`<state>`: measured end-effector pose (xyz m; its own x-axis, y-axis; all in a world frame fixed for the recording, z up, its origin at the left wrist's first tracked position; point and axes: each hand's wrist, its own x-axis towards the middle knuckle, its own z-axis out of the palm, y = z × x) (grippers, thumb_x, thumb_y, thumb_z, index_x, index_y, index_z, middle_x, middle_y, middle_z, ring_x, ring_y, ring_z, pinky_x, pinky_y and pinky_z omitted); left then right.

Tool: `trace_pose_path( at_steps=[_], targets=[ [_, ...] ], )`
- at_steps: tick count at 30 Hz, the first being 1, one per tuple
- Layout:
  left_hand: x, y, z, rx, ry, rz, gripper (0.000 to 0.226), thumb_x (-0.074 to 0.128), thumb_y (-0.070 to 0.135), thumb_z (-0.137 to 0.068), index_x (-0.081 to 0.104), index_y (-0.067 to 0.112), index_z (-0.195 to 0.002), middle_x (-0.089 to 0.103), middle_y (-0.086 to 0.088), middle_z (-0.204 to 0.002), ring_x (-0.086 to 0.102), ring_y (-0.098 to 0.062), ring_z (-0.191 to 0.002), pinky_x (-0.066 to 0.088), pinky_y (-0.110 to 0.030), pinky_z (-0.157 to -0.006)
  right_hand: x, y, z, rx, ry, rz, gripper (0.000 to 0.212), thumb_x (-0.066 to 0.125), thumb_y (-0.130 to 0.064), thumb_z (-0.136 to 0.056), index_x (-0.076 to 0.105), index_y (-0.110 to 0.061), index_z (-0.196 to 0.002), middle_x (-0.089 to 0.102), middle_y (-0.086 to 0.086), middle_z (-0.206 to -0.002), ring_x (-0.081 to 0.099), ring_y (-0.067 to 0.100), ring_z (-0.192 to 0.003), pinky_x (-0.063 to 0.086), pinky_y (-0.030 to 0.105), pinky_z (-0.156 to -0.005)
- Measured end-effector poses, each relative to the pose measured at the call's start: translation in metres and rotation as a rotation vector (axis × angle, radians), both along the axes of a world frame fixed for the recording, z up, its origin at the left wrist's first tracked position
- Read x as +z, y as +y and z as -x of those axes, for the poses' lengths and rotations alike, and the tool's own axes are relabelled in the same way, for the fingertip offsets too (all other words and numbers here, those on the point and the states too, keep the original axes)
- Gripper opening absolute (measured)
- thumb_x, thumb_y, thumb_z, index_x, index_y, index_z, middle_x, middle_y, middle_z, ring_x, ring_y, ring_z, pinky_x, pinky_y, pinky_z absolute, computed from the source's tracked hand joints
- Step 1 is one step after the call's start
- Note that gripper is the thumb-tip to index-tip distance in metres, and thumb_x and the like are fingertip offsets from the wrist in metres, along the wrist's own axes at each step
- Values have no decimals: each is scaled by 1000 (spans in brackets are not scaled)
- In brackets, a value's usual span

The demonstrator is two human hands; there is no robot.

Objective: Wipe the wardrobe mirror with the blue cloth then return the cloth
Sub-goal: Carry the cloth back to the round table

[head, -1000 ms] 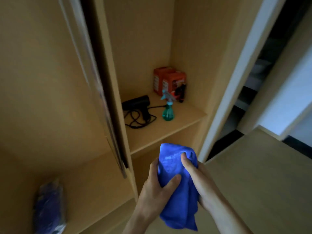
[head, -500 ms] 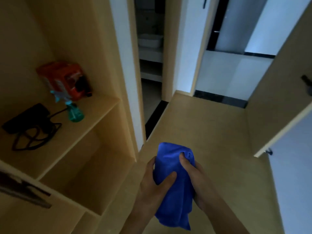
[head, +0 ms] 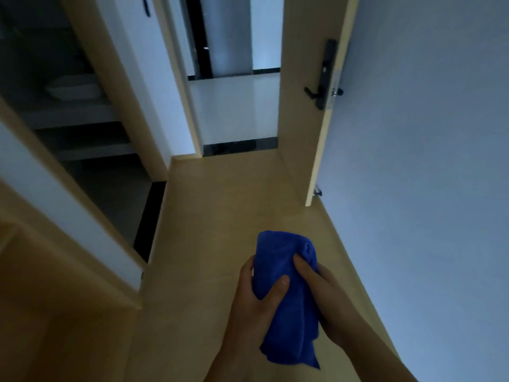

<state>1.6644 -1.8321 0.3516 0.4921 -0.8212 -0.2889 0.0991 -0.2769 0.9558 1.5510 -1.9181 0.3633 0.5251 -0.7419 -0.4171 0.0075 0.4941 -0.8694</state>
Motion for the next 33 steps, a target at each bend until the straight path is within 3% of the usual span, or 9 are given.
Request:
trace_pose_path(
  at_steps=[2, 6, 10, 15, 19, 28, 33],
  targets=[
    [-1, -19, 20, -110, -4, -1, 57, 74, 46, -85, 43, 47, -133, 61, 23, -123, 64, 10, -101, 56, -16, -79, -3, -6, 29, -107, -5, -7, 36, 55, -38, -98, 66, -14, -123, 76, 8, -111, 73, 24, -103, 57, 40, -90],
    [-6, -53, 57, -333, -27, -15, 61, 76, 53, -82, 48, 45, -135, 65, 19, -124, 67, 0, -107, 58, -34, -94, -7, -9, 81, -351, -3, -29, 31, 55, -36, -99, 67, -16, -119, 77, 7, -106, 74, 21, -99, 57, 32, -82],
    [-8, -84, 97, -578, -46, -29, 59, 74, 57, -81, 48, 47, -132, 66, 18, -124, 67, -5, -110, 56, -38, -97, -14, -7, 127, -596, 47, -57, 39, 59, -43, -96, 66, -16, -124, 76, 6, -111, 72, 22, -104, 55, 42, -96],
    [-11, -117, 137, -843, -46, -2, 36, 73, 37, -89, 54, 43, -118, 71, 19, -109, 70, -3, -100, 59, -35, -91, -13, 9, 160, -891, 48, -67, 37, 59, -41, -97, 64, -15, -123, 76, 6, -111, 72, 23, -104, 54, 44, -98],
    [-10, -132, 165, -1062, -25, 8, 46, 75, 40, -87, 52, 44, -126, 71, 18, -113, 71, -3, -98, 61, -33, -84, -13, 33, 173, -1097, 89, -56, 39, 60, -44, -96, 65, -17, -123, 75, 4, -115, 71, 23, -108, 53, 46, -100],
    [-17, -91, 237, -1531, 20, -5, 50, 73, 40, -88, 48, 42, -131, 70, 19, -112, 70, 3, -95, 57, -19, -74, -11, 118, 198, -1545, 231, -75, 31, 58, -39, -99, 67, -13, -112, 77, 4, -104, 73, 20, -101, 58, 41, -90],
    [-19, -46, 279, -1734, 19, -13, 50, 73, 43, -87, 46, 45, -129, 69, 18, -116, 69, 3, -99, 58, -23, -82, -10, 174, 217, -1734, 251, -94, 28, 55, -37, -101, 66, -14, -114, 77, 4, -105, 73, 20, -100, 57, 46, -93]
  ],
)
